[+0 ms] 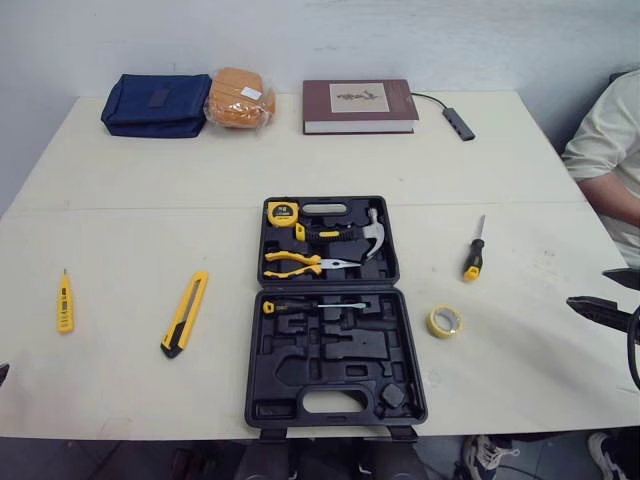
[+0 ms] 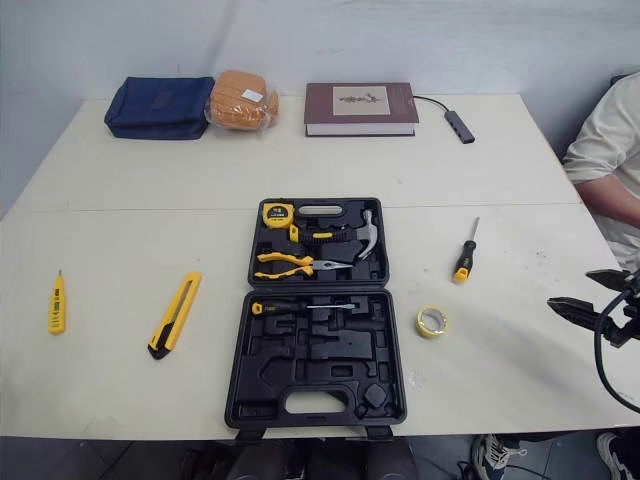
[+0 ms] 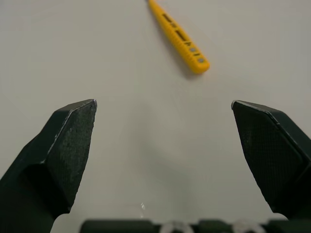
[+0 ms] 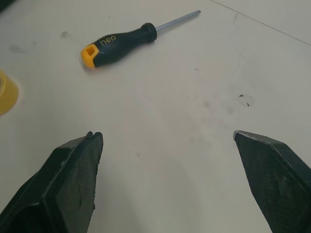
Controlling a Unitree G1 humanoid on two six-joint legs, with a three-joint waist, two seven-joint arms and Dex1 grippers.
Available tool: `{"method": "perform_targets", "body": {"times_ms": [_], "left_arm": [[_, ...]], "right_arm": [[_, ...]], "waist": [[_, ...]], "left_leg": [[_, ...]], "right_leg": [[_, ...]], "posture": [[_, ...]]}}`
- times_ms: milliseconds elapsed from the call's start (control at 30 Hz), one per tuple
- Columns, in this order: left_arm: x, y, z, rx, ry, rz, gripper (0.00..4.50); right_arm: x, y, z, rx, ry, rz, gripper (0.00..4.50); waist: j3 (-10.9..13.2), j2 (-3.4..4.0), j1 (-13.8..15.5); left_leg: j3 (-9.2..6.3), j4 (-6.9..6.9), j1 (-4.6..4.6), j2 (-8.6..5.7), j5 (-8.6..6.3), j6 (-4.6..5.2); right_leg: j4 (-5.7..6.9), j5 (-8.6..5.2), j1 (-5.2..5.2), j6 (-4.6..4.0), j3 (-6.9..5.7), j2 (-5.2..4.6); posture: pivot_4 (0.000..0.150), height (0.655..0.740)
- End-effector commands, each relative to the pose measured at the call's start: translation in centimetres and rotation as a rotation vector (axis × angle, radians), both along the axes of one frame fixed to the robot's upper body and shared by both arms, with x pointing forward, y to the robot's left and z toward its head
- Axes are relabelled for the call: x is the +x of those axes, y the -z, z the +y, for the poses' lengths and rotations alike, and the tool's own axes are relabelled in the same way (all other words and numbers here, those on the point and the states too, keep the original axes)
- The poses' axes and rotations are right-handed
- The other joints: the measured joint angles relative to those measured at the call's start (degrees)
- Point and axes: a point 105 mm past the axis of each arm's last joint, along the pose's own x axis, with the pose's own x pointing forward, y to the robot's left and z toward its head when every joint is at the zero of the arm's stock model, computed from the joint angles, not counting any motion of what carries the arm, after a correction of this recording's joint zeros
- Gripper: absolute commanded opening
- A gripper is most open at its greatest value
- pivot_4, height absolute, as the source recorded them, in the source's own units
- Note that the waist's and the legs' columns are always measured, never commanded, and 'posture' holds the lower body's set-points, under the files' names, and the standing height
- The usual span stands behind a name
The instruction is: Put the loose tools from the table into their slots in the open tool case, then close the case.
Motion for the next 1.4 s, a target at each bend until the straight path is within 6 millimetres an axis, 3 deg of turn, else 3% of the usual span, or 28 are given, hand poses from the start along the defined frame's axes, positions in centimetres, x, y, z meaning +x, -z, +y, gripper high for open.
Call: {"method": "perform_targets", "body": {"times_ms": [33,167,367,533,800,1100,1200,1367,1400], "left_arm": [[2.0,-1.7,-4.0,-0.026,0.18,-0.039,4.48],[4.6,-3.3,-10.8,-0.054,0.476,-0.053,4.48],[7.1,-7.2,-19.7,-0.065,0.885,-0.115,4.48],[8.2,-9.8,-25.0,-0.035,1.163,-0.182,4.48],[10.3,-12.6,-31.0,-0.037,1.42,-0.306,4.48],[12.2,-13.4,-33.6,-0.027,1.476,-0.381,4.48],[12.5,-13.4,-33.9,-0.028,1.488,-0.385,4.5],[12.5,-13.3,-34.3,-0.031,1.511,-0.384,4.5],[12.6,-13.3,-34.4,-0.032,1.51,-0.385,4.5]], "right_arm": [[0.1,-1.1,3.6,0.062,-0.066,-0.056,4.5],[0.9,-0.6,7.6,0.134,-0.027,-0.078,4.5],[4.0,0.3,9.6,0.223,0.252,-0.118,4.5],[6.0,0.7,11.1,0.264,0.382,-0.121,4.5],[8.0,2.9,11.1,0.241,0.554,-0.119,4.5],[9.2,4.6,10.7,0.221,0.674,-0.136,4.5],[9.1,5.0,10.4,0.229,0.716,-0.135,3.63],[8.9,4.6,10.2,0.241,0.734,-0.156,1.08],[8.8,4.5,10.2,0.244,0.724,-0.156,1.03]], "waist": [[0.1,0.09,0.0],[0.1,0.1,0.1],[0.0,0.08,0.0],[0.1,0.25,-0.2],[0.1,0.17,0.1],[0.1,0.14,-0.1],[0.1,0.14,0.0],[0.1,0.14,0.0],[0.1,0.14,0.0]], "left_leg": [[0.01,0.01,0.0,0.0,0.08,-0.14],[0.03,0.08,0.0,0.0,0.17,-0.28],[0.02,0.19,0.03,-0.03,0.37,-0.47],[0.1,0.11,0.02,-0.07,0.63,-0.15],[0.36,0.29,0.01,-0.1,0.88,-0.08],[0.46,0.31,0.03,0.04,0.98,-0.21],[0.48,0.31,0.03,0.07,1.0,-0.25],[0.5,0.32,0.02,0.08,1.01,-0.26],[0.5,0.32,0.03,0.08,1.01,-0.26]], "right_leg": [[0.02,0.0,0.0,0.0,0.0,0.0],[0.12,0.01,0.02,0.02,0.04,0.0],[0.4,0.02,-0.01,0.03,0.1,0.0],[0.49,0.02,-0.07,0.04,0.1,0.06],[0.99,0.05,-0.09,0.11,0.24,0.3],[1.04,0.08,-0.2,0.17,0.48,0.63],[1.08,0.08,-0.25,0.17,0.54,0.67],[1.1,0.08,-0.27,0.17,0.61,0.69],[1.1,0.08,-0.27,0.17,0.62,0.69]], "posture": [[0.15,0.74],[0.15,0.74],[0.15,0.74],[0.15,0.74],[0.15,0.74],[0.15,0.74],[0.15,0.74],[0.15,0.74],[0.15,0.74]]}}
